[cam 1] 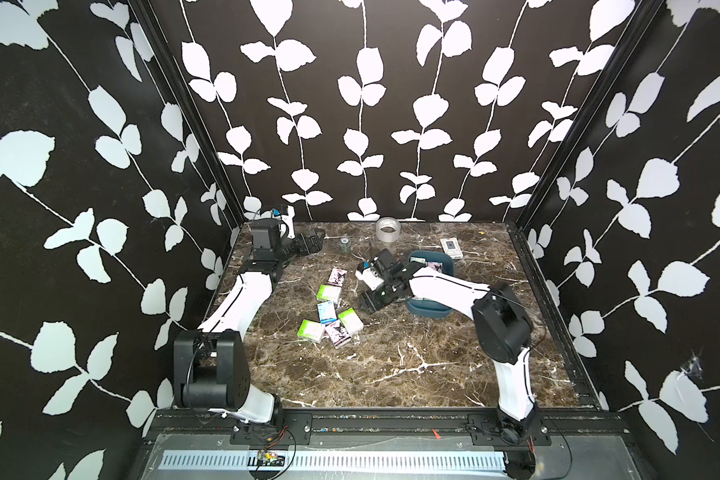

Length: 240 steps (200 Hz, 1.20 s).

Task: Put the pocket tissues into the storage box
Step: Pick up the pocket tissues from the center of the board.

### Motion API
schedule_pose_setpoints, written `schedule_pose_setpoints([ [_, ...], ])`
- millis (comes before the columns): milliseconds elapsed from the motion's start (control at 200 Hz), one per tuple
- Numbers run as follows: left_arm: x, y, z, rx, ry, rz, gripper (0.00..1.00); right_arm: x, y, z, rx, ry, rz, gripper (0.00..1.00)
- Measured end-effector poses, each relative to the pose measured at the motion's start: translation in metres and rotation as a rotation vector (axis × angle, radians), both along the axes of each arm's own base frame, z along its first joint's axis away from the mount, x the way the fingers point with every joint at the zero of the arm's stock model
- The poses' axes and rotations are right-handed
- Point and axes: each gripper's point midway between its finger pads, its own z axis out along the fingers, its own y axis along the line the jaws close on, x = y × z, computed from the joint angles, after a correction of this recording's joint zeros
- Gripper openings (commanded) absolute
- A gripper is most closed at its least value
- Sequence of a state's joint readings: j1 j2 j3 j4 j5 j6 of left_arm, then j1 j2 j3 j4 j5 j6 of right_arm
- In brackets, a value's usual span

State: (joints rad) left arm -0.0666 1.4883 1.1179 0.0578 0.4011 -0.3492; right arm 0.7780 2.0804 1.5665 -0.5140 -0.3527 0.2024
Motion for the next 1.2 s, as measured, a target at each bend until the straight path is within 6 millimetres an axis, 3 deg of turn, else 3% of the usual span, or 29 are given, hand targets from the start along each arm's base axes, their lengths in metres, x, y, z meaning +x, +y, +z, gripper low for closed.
schedule_pose_setpoints([
  [135, 0.000, 0.000, 0.000, -0.001, 0.000, -0.001, 0.99, -0.021, 0.012, -0.022, -0.030, 0.047, 0.049, 0.68],
  [220, 0.000, 0.000, 0.000, -0.001, 0.001, -0.001, 0.99, -0.029, 0.018, -0.022, -0.025, 0.061, 0.066, 0.66],
  [740, 0.000, 0.000, 0.000, 0.009, -0.003, -0.002, 0.99, -0.024, 0.032, -0.020, -0.012, 0.081, 0.066, 0.59],
  [945, 0.000, 0.001, -0.001, 0.016, -0.004, 0.000, 0.99, -0.027, 0.045, -0.020, -0.013, 0.089, 0.086, 0.37],
  [1060, 0.000, 0.001, -0.003, 0.020, -0.002, 0.000, 0.99, -0.030, 0.051, -0.019, -0.018, 0.088, 0.097, 0.14],
  [1200, 0.000, 0.002, -0.004, 0.022, -0.001, 0.002, 0.99, -0.030, 0.052, -0.018, -0.020, 0.081, 0.101, 0.00],
])
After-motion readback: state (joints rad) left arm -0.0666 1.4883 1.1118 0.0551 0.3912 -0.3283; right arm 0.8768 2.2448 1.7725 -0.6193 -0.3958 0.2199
